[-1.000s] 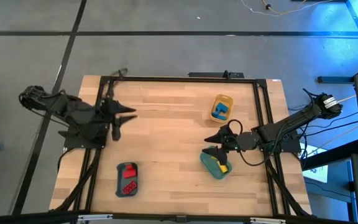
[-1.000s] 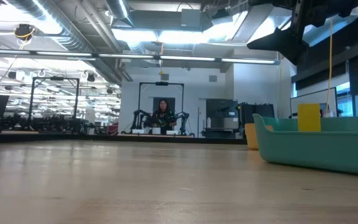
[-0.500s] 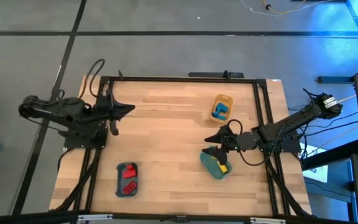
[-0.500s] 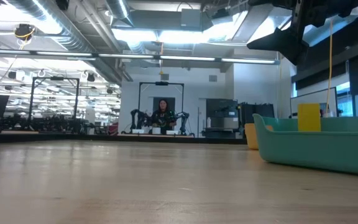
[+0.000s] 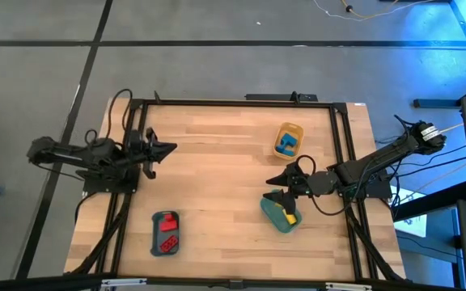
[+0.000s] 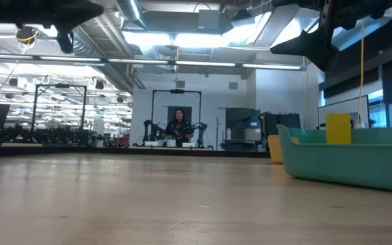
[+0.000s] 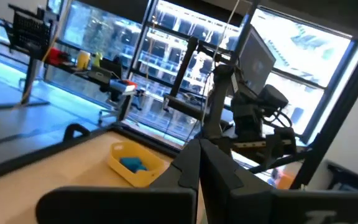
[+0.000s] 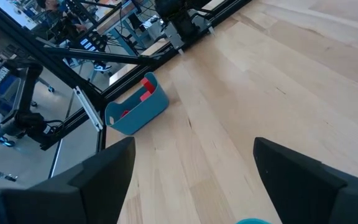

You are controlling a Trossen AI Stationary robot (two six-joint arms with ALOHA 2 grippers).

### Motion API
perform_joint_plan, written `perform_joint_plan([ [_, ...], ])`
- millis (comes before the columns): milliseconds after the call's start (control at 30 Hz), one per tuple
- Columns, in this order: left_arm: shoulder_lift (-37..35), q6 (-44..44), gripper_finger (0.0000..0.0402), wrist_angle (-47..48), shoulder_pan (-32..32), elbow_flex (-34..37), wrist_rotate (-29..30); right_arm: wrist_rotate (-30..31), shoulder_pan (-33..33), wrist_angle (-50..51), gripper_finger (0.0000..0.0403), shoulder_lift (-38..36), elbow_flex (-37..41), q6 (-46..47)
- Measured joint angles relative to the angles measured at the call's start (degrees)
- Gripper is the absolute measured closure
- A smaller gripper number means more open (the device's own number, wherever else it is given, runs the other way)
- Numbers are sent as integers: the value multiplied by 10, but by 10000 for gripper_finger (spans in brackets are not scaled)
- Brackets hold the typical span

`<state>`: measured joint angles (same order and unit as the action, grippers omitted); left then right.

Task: Sort & place blocks by color
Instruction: Return to Home Position

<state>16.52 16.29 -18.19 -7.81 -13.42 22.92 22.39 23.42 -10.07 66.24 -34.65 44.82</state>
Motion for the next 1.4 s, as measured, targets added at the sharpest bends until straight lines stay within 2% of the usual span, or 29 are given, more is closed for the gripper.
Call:
perform_joint_plan([
  [300, -66, 12, 401, 0, -12, 47, -1, 0, 0, 0, 76, 0, 0, -3],
  [633, -134, -3, 401, 39, -13, 58, 4, 0, 0, 0, 76, 0, 0, -4],
  [1033, -164, 0, 401, 90, -13, 60, 11, 0, 0, 0, 76, 0, 1, -7],
  [1400, -164, 14, 401, -8, -13, 130, 18, 0, 0, 0, 76, 0, 1, -16],
])
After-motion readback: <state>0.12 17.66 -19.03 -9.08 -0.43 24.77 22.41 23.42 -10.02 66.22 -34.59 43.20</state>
